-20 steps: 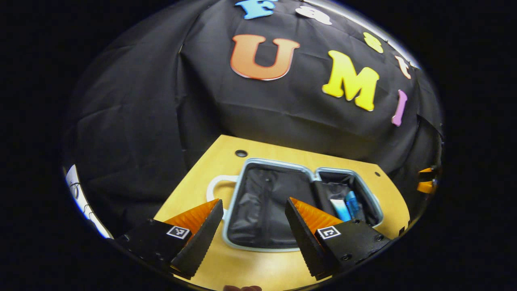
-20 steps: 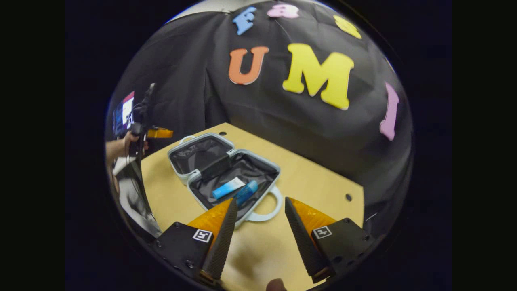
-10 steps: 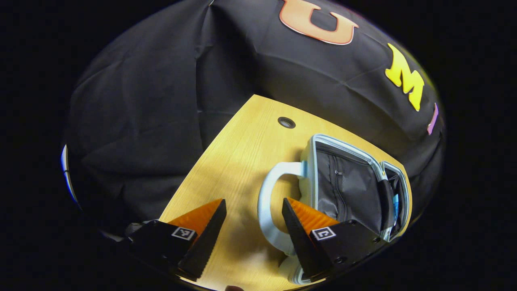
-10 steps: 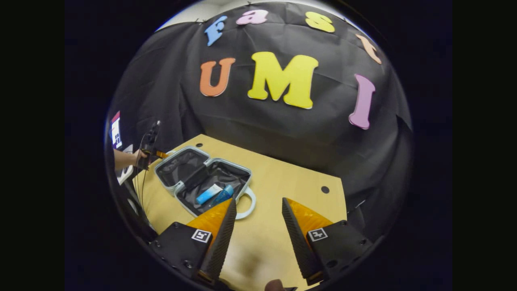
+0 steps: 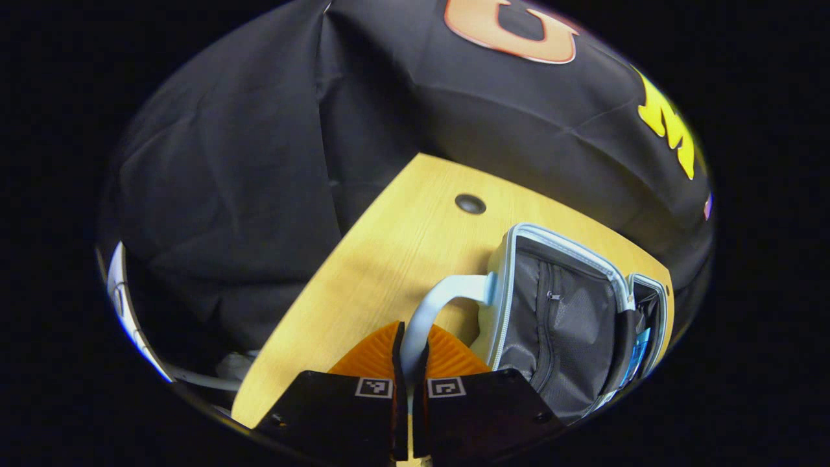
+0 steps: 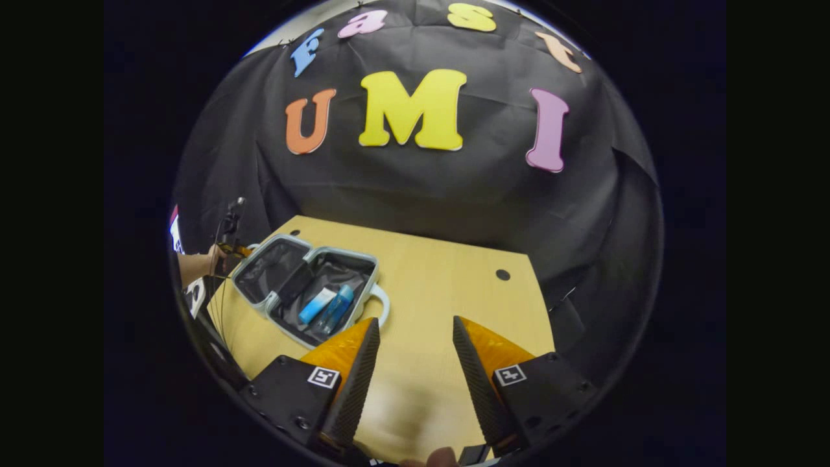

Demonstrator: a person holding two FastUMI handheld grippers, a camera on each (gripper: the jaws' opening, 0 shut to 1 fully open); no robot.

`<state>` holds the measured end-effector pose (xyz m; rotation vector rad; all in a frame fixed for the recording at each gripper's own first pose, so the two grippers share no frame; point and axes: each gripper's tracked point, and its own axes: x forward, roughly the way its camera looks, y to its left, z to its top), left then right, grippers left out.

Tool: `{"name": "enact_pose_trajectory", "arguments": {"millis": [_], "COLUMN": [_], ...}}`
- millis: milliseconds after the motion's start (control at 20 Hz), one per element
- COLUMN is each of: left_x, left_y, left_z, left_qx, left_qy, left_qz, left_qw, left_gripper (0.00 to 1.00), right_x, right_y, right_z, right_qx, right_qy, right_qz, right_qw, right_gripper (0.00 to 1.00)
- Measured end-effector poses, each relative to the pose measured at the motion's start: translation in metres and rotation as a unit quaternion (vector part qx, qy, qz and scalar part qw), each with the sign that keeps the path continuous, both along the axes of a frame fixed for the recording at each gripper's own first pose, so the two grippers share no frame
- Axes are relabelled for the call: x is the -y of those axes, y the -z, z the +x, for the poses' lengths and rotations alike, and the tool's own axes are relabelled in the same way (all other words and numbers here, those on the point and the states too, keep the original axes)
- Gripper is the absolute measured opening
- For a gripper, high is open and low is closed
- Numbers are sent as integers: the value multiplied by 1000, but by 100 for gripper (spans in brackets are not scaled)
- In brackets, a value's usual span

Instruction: First open the suitcase, pack the skin care products into it, and then close the suitcase.

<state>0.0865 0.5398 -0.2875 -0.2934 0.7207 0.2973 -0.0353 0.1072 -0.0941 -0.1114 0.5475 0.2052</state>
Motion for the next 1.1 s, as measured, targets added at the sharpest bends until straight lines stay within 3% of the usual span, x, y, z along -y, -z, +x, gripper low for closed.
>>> {"name": "enact_pose_trajectory", "arguments": {"millis": [250,500,800,1100], "left_x": [26,108,232,368], "left_y": [-108,-204,-259,-257], "left_z": [-12,-21,-21,1], "left_qx": [84,143,189,217], "left_qy": [-5,29,52,97], "left_qz": [45,99,81,77], "left_qw": [995,984,977,968], "left_gripper": [5,4,4,4], "right_x": [12,46,99,143], "right_y": [-23,-21,-30,-33], "right_z": [7,-5,-7,-23], "right_qx": [55,62,84,85], "right_qy": [28,48,108,134], "right_qz": [44,60,82,66], "right_qw": [997,995,987,985], "right_gripper": [69,69,69,69]}}
